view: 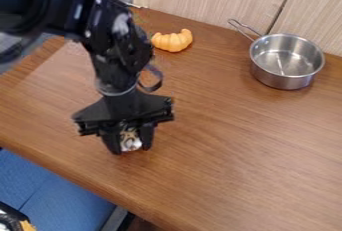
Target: Move the stuffed toy to the middle lower side of the table
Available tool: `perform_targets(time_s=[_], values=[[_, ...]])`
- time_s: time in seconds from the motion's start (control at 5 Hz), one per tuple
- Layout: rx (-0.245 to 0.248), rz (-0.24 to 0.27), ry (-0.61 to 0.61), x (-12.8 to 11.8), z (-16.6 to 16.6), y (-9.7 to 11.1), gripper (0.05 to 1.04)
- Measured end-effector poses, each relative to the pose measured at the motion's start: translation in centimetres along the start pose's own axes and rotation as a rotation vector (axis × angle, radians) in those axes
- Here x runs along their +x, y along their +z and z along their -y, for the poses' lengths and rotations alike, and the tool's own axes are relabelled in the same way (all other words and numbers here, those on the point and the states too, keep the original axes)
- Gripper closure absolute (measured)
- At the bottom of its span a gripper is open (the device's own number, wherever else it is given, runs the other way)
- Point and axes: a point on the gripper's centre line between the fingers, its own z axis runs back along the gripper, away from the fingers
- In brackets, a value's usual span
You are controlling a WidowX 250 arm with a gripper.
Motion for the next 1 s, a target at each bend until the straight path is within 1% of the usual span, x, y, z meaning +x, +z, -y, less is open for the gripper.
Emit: perform_targets(time_s=[0.2,0.4,0.6,0.8,1.0], values=[[0.031,-0.021,-0.015,0.3,0.2,-0.3,0.217],[0.040,-0.022,-0.023,0.6,0.4,-0.3,0.068],[0.052,-0.026,-0.038,0.8,0.5,-0.1,0.075],[0.105,-0.029,-0.100,1.1,1.4,0.7,0.079],[0.125,-0.025,-0.124,1.9,2.3,2.4,0.079]])
